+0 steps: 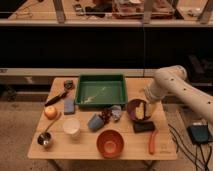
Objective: Place banana in purple bowl
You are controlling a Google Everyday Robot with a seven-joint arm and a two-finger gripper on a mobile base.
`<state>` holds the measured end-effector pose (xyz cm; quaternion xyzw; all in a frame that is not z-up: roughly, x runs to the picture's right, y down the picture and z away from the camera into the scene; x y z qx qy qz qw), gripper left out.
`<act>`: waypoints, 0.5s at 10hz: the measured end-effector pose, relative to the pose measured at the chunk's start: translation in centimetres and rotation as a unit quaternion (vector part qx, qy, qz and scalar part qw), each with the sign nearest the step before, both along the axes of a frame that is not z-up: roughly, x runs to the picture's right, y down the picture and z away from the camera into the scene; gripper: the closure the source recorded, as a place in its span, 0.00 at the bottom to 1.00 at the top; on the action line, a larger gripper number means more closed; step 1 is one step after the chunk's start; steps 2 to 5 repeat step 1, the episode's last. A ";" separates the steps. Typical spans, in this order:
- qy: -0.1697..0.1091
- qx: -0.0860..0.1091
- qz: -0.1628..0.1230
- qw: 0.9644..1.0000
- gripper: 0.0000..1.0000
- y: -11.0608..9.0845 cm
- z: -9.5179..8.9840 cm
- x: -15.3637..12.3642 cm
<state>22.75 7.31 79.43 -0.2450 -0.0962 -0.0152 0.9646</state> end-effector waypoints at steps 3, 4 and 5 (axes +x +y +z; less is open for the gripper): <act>-0.001 0.000 -0.001 1.000 0.20 -0.1 0.0 -0.2; -0.001 0.000 -0.001 1.000 0.20 -0.1 0.0 -0.2; -0.001 0.000 -0.001 1.000 0.20 -0.1 0.0 -0.2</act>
